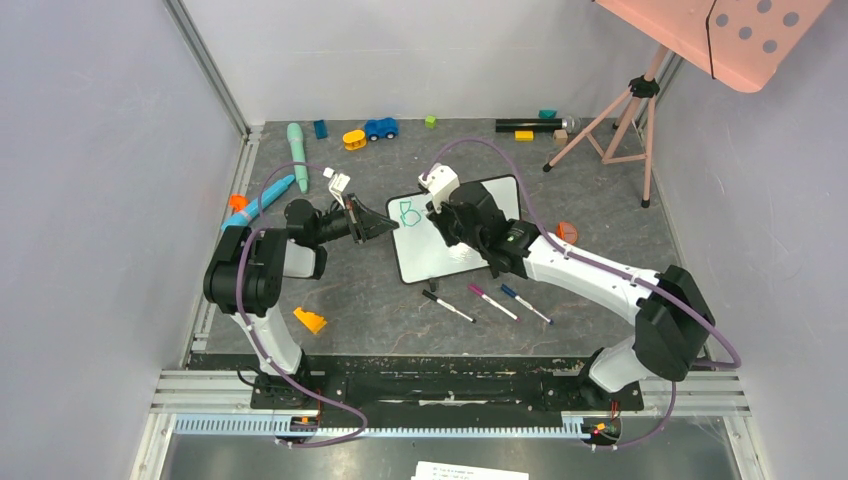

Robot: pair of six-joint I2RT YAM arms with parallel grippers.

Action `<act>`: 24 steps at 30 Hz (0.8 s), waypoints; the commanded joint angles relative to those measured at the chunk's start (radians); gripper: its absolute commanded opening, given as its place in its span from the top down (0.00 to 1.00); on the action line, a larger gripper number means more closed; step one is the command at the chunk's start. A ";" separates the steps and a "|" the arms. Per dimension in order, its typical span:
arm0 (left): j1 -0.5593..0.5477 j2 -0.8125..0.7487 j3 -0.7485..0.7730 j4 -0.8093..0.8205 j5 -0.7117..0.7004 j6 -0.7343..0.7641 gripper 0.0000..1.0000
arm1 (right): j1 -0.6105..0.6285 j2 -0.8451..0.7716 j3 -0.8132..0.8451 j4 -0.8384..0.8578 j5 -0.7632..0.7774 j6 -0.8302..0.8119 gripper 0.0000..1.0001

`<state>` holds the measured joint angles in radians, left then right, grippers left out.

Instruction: Write a sentence on the whiteboard

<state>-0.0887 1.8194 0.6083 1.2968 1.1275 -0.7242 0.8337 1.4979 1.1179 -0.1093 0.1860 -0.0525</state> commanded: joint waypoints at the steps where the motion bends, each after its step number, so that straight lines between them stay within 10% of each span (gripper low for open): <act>1: -0.004 -0.023 -0.009 0.053 0.009 0.032 0.98 | -0.002 0.009 0.044 0.011 0.013 0.008 1.00; 24: -0.003 -0.023 -0.009 0.052 0.011 0.034 0.98 | -0.004 0.027 0.062 -0.020 0.093 0.012 1.00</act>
<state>-0.0887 1.8194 0.6064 1.2961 1.1244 -0.7246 0.8356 1.5177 1.1313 -0.1371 0.2192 -0.0448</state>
